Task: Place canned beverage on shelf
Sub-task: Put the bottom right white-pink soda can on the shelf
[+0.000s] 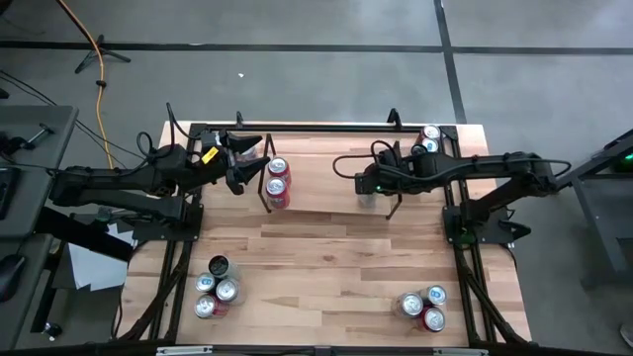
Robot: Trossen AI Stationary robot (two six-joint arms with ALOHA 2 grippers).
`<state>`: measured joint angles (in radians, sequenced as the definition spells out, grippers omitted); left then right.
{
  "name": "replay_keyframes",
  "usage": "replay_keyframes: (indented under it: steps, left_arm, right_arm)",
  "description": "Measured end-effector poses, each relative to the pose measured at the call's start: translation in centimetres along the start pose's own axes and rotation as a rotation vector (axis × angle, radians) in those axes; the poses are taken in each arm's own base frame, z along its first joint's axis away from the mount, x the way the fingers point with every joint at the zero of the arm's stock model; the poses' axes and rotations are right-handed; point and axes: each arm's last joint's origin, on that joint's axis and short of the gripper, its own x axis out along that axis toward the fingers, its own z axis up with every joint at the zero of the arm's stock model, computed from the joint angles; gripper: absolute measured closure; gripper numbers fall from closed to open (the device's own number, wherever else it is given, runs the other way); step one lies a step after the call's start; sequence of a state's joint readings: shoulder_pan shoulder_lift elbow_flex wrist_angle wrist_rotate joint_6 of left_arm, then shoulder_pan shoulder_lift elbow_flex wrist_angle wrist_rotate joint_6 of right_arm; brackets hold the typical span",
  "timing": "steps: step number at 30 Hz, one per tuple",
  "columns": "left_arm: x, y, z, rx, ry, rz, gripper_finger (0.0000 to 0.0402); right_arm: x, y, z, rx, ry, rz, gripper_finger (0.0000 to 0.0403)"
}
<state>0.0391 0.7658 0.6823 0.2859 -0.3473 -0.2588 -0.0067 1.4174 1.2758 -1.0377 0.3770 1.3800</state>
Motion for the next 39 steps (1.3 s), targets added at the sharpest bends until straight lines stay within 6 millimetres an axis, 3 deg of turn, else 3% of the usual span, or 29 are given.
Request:
replay_keyframes:
  steps: [8,15,19,24,31,39]
  left_arm:
    - [0.0,0.0,0.0,-0.001,0.0,-0.001,0.0064]
    - [0.0,0.0,0.0,-0.002,0.0,-0.001,0.0064]
    - [0.0,0.0,0.0,-0.001,0.0,-0.001,0.0064]
    - [0.0,0.0,0.0,-0.002,0.0,-0.001,0.0064]
    - [0.0,0.0,0.0,-0.002,-0.003,-0.002,0.0064]
    - [0.0,0.0,0.0,-0.004,-0.004,-0.002,0.0064]
  right_arm:
    - [0.3,0.3,0.0,0.01,-0.035,-0.003,0.0109]
    - [0.5,0.3,0.0,0.007,-0.04,-0.008,0.0154]
    - [0.5,0.6,0.0,-0.042,-0.039,0.012,0.0154]
    - [0.6,1.9,0.3,-0.171,-0.027,0.146,0.0154]
    - [0.4,4.1,2.3,-0.368,-0.031,0.457,0.0154]
    - [0.5,4.7,3.7,-0.481,-0.045,0.541,0.0154]
